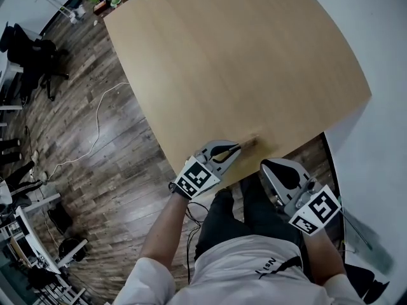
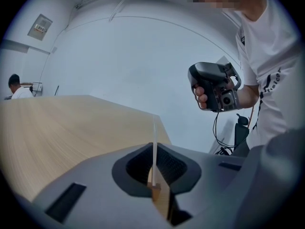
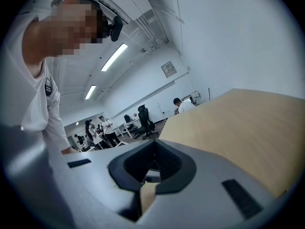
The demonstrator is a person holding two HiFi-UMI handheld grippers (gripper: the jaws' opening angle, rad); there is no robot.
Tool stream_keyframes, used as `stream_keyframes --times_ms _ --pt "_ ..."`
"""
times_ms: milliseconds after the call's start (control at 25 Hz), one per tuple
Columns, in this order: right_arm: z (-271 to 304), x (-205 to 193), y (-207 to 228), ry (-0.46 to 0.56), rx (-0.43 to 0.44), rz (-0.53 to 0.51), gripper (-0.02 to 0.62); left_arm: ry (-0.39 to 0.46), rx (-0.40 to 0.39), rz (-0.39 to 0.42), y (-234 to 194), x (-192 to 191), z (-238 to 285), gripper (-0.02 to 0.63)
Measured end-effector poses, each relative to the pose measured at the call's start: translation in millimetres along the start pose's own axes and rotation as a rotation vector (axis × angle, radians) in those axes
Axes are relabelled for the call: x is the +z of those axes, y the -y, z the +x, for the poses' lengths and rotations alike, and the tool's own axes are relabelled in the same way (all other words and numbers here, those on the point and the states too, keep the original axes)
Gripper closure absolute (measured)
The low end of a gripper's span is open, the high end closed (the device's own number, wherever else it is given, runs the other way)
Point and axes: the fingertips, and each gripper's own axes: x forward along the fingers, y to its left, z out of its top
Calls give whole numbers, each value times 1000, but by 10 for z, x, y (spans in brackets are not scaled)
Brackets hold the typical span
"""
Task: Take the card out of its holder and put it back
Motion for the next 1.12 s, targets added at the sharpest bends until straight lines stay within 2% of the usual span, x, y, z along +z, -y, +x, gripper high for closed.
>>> stream_keyframes --times_ms 320,600,920,1120 --pt "-54 36 -77 37 -18 -7 583 42 3 18 -18 292 -142 580" --pt "-36 293 -117 65 -52 -27 583 67 63 -7 -126 714 -384 580" --pt "-25 501 -180 67 -95 -51 583 148 102 -4 -30 1348 -724 580" --pt "-74 728 -398 76 -99 -89 583 186 117 -18 124 1758 -1008 580"
